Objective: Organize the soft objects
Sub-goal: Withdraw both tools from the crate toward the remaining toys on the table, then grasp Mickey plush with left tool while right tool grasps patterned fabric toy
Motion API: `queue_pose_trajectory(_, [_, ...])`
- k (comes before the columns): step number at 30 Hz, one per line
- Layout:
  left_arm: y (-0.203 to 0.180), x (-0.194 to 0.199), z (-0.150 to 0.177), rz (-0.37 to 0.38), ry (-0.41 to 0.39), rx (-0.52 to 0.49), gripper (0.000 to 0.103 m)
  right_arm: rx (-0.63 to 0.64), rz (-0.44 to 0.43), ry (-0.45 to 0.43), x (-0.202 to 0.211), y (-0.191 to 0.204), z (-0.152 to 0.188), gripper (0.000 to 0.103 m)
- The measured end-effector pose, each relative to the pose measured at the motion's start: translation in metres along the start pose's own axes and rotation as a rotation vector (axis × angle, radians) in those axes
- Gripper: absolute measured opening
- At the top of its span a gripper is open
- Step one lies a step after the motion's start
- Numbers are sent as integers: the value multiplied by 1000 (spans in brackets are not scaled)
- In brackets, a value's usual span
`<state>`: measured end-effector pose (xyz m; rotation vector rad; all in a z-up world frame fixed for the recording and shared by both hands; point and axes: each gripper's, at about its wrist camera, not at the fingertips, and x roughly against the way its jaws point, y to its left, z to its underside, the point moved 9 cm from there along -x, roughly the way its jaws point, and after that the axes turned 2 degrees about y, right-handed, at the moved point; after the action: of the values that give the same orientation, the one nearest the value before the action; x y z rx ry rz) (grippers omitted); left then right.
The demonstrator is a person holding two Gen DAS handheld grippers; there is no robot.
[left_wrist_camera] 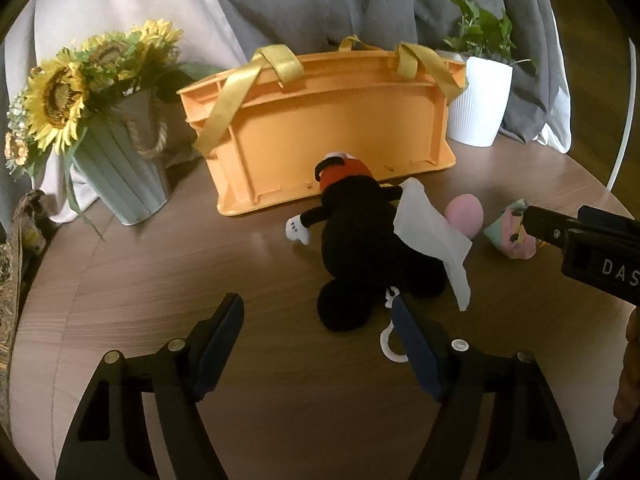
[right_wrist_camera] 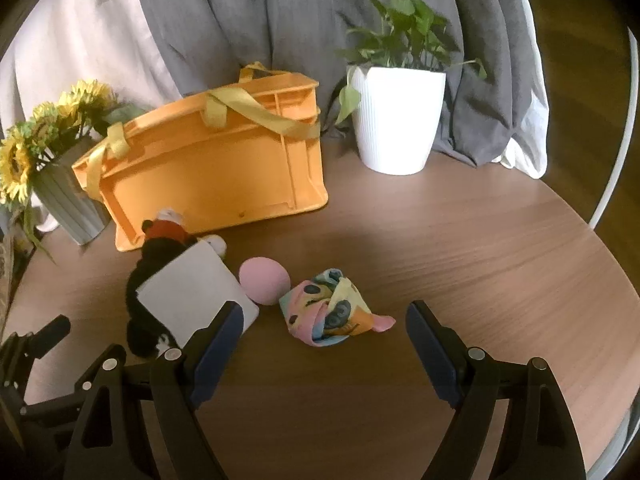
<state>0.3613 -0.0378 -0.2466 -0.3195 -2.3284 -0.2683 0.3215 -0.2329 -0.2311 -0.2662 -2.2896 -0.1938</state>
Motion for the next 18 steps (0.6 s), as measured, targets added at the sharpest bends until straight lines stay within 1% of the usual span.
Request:
queue_pose_trajectory(5, [-2, -11, 0, 11, 14, 3, 72, 8, 10, 9, -10, -2, 0, 84])
queue_pose_trajectory(12, [-1, -25, 3, 23, 41, 14, 66, 56, 15, 14, -23, 3, -3, 84])
queue_pose_trajectory(18, [-2, -34, 3, 50, 71, 23, 62, 74, 18, 28, -35, 3, -5, 84])
